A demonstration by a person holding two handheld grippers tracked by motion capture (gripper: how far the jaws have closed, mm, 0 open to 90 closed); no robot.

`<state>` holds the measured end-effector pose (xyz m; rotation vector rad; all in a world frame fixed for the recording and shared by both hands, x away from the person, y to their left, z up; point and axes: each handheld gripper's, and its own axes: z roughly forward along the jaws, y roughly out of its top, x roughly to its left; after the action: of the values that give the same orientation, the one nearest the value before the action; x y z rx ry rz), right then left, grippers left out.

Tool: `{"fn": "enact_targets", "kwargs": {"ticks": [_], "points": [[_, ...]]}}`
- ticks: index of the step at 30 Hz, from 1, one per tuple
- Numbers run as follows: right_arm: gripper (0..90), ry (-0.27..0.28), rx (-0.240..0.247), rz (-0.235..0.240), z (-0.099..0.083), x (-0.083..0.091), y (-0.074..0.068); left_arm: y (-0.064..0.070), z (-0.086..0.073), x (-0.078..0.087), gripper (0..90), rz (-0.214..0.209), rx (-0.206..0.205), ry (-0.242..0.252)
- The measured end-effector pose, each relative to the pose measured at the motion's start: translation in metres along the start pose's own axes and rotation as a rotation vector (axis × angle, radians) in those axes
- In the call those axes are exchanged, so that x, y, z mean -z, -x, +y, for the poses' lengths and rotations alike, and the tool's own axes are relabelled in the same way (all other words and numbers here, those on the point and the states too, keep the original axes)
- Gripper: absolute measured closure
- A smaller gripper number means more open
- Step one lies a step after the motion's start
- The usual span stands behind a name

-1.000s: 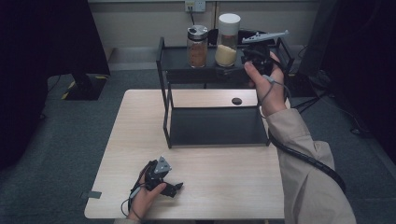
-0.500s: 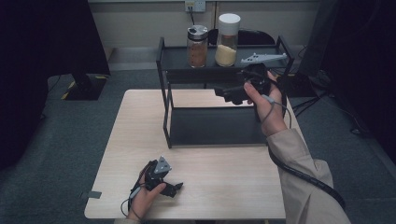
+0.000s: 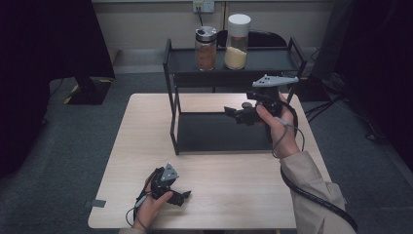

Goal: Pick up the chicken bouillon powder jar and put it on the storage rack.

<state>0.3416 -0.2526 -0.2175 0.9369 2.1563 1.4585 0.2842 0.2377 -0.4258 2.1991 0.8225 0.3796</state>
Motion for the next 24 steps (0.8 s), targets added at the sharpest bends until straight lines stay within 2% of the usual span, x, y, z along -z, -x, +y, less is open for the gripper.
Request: {"fn": "enact_targets", "kwargs": {"ticks": [13,24], "points": [[0.3,-0.008,-0.027,0.025,-0.04,-0.009,0.006,0.0,0.0,0.0,0.0,0.0,0.0,0.001],[0.3,-0.006,-0.029,0.043,-0.066,-0.011,0.008,0.0,0.0,0.0,0.0,0.0,0.0,0.001]]}}
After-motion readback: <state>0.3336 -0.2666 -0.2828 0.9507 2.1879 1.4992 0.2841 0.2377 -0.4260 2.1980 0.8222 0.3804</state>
